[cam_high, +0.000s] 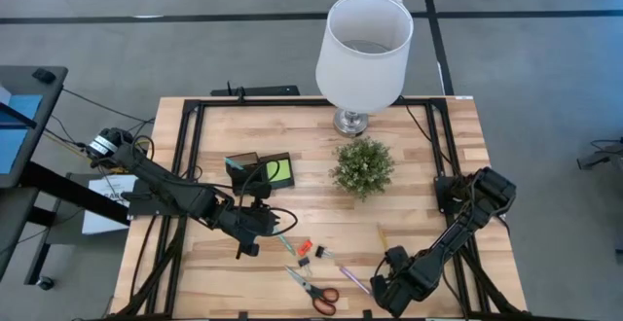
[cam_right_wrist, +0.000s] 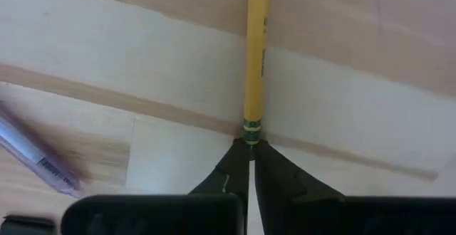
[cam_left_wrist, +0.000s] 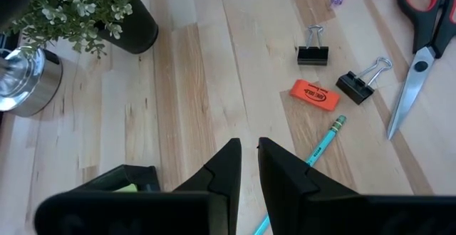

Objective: Pick and place office supplies into organizer
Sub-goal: Put the yellow pencil into the black desk organizer

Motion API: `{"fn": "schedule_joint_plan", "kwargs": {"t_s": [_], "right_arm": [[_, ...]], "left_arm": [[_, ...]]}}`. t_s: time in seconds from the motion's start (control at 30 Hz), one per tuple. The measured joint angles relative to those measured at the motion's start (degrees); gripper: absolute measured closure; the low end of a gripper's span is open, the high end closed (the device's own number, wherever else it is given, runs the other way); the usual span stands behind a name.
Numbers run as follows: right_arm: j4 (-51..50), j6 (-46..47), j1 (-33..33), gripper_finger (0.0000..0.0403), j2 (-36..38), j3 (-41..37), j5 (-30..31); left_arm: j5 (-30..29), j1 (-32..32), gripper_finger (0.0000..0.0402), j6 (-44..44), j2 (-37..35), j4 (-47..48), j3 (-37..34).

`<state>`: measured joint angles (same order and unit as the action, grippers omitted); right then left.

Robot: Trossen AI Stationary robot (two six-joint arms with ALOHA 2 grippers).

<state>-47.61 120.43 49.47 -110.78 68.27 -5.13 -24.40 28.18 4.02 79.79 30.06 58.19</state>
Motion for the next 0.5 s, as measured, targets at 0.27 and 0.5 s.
{"fn": "schedule_joint_plan", "kwargs": {"t_s": [0.27,0.5], "right_arm": [[-1.3,-8.5,1.5,0.0401,-0.3,1.7,8.8],[-1.3,-19.1,0.9,0.0401,-0.5,6.8,22.2]], "left_arm": [[0.0,0.0,0.0357,0.0,0.0,0.0,0.0],[0.0,0.0,0.0357,-0.3,0.0,0.0,0.0]]}}
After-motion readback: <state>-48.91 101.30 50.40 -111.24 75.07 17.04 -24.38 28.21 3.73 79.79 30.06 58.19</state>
